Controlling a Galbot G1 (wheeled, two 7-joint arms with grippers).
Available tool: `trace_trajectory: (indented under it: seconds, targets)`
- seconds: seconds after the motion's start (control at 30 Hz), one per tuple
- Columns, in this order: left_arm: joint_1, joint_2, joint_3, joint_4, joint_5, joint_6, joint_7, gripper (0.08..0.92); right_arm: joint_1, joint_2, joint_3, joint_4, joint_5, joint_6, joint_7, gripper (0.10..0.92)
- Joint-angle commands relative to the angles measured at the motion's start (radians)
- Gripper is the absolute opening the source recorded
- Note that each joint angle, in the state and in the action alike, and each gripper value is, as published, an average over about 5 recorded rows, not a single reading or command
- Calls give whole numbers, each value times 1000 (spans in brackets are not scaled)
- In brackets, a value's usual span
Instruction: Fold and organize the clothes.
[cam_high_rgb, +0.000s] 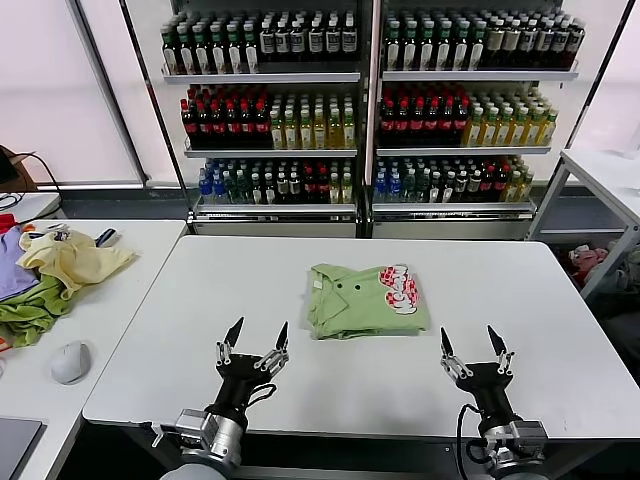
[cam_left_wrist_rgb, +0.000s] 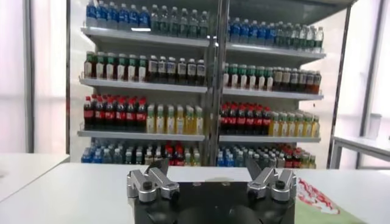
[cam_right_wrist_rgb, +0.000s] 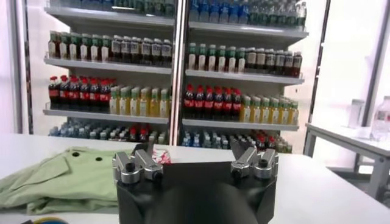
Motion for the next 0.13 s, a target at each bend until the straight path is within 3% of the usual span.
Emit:
trace_trajectory:
  seconds: [0.03,0.13]
  targets:
    - [42,-3,-21,-7,17,-20,41,823,-36,4,2,34,-56,23,32,823]
    - [46,-3,-26,-12,15,-21,43,823,-34,3,1,32,-59,20,45,823]
